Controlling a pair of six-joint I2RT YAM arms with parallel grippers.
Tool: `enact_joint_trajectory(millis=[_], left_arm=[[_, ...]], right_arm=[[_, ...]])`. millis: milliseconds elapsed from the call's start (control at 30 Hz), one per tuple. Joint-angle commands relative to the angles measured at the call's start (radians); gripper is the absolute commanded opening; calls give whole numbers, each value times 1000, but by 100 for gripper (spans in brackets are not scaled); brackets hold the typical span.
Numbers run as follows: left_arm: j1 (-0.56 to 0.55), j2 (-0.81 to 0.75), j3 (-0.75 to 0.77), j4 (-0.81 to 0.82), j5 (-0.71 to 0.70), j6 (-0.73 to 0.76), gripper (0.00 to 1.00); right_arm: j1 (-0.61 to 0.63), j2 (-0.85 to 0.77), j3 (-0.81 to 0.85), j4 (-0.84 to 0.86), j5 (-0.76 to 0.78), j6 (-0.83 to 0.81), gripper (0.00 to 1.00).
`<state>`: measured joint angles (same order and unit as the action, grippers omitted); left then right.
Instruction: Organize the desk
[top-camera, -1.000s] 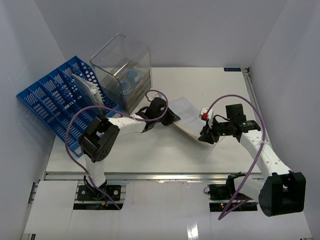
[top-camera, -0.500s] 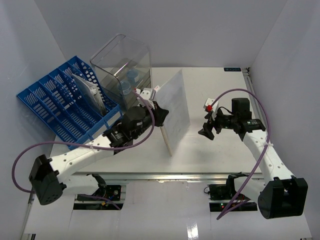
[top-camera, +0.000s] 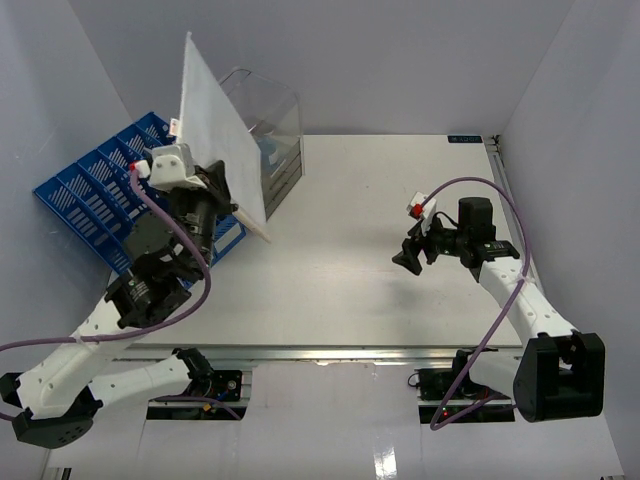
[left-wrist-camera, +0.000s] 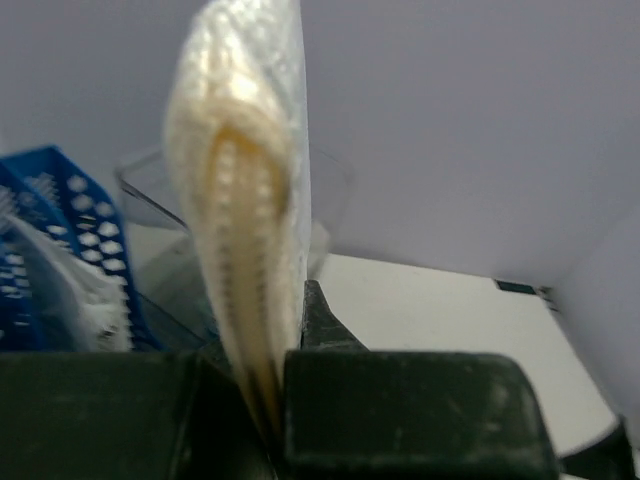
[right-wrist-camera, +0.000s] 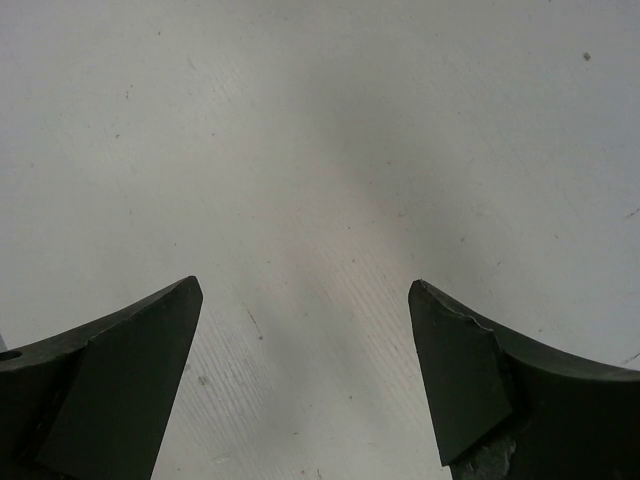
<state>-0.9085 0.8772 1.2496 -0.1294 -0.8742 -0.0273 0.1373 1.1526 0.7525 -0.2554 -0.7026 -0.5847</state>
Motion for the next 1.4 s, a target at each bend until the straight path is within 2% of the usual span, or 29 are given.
enact_joint_trajectory(millis=[0,100,200,267,367,467,500,567,667,700,733,767,1067,1167,1367], left_arm=[[-3,55,192,168,-245,378,0],[-2,94,257,409,-349,684,0],[-2,145,249,825,-400,1140,0],[-1,184,232,1067,-411,1366,0],[14,245,215,1268,-411,1535,0],[54,271,209,1267,-410,1542,0],[89,277,209,1235,-410,1514,0],[145,279,224,1017,-401,1323,0],[250,296,324,432,-348,835,0],[279,312,360,233,-325,714,0],[309,328,392,71,-301,605,0],[343,346,413,8,-277,529,0],[556,422,434,-270,-63,205,0],[654,413,379,-303,15,125,0],[751,350,230,-332,182,-95,0]], right_arm=[[-5,10,-15,67,20,8,90],[-5,14,-18,71,22,11,90],[-5,16,-19,74,19,18,90],[-5,18,-19,75,13,24,90],[-5,24,-16,76,8,31,90],[-5,17,-18,74,13,34,90],[-5,13,-22,74,15,32,90],[-5,3,-29,74,19,29,90],[-7,-4,-35,74,25,20,90],[-7,-5,-36,73,26,19,90],[-7,-6,-36,73,26,18,90],[-8,-8,-36,73,26,17,90],[-19,-13,-45,74,21,2,90],[-25,-11,-45,73,17,-1,90],[-28,-7,-44,73,11,-1,90]])
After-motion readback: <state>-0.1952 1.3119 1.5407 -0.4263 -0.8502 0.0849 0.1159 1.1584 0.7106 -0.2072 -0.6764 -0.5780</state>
